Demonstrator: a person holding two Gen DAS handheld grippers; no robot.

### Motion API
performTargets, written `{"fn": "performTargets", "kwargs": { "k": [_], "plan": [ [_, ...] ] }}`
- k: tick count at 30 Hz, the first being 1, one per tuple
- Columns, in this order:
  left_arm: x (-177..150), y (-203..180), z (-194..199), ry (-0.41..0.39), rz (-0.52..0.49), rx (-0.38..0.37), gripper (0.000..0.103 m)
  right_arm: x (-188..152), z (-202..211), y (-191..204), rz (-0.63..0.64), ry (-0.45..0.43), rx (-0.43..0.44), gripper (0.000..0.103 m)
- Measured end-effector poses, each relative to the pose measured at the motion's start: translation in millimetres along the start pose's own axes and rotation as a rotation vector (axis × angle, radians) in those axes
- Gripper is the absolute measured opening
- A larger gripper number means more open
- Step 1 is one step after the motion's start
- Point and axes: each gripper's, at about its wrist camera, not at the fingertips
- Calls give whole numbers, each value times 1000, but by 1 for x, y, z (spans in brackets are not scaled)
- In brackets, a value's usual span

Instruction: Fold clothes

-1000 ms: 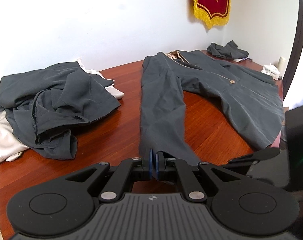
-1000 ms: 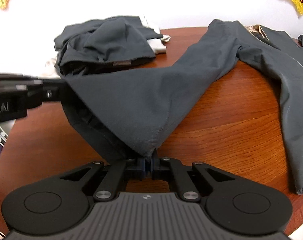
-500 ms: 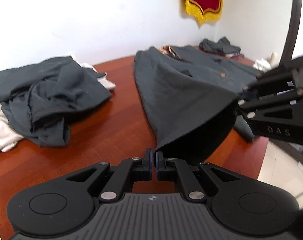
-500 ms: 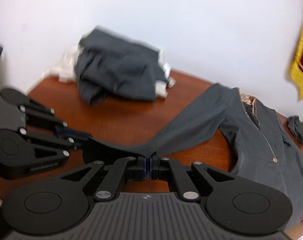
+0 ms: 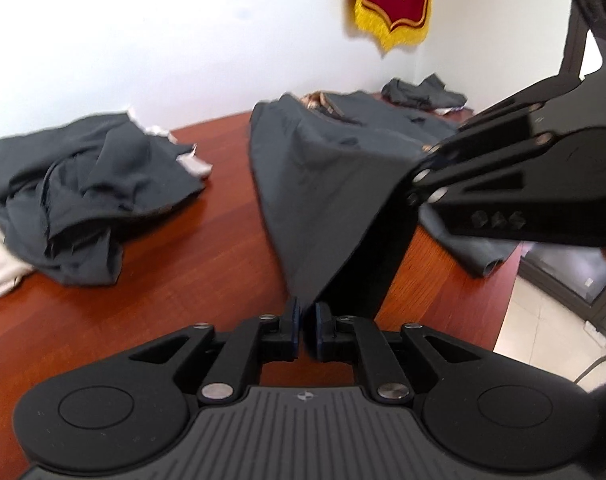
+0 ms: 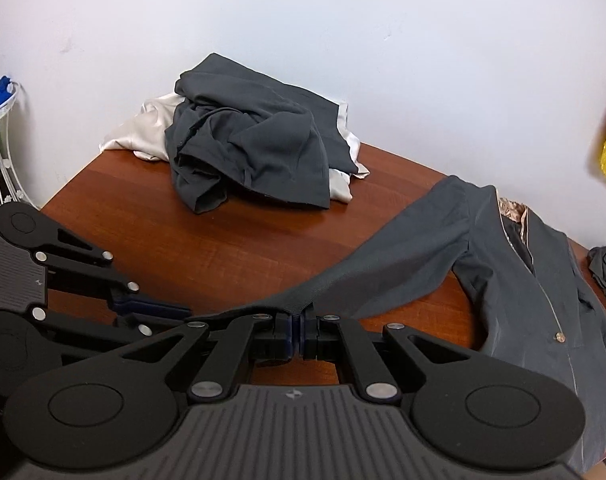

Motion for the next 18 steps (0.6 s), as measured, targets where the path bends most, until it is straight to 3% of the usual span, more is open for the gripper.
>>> {"fn": "performTargets", "kwargs": {
  "k": [4, 8, 9, 10, 16, 18],
  "plan": [
    [10, -6, -4, -27, -18, -11, 25, 1, 0, -1, 6, 5, 4, 4],
    [19, -7, -20, -22, -51, -8, 28, 3, 0, -2, 1, 6, 6, 4],
    [22, -7, -25, -20, -60, -7, 27, 3, 0, -2, -3, 6, 7, 4],
    [24, -7, -27, -23, -70, -5, 3, 2, 0, -3, -8, 4, 6, 4],
    [32, -2, -17, -85, -88, 22, 1, -4, 1, -5, -53, -15, -15, 5],
    [35, 1, -13, -94, -79, 21, 1, -8, 2, -7, -93, -23, -11, 10]
  ]
}}
Point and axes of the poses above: each gripper's, at about its wrist camera, not at the fingertips, and z roughly against the way its jaws point, y to its left, x to its top, and after that the axes turned 4 degrees about -x, right-handed
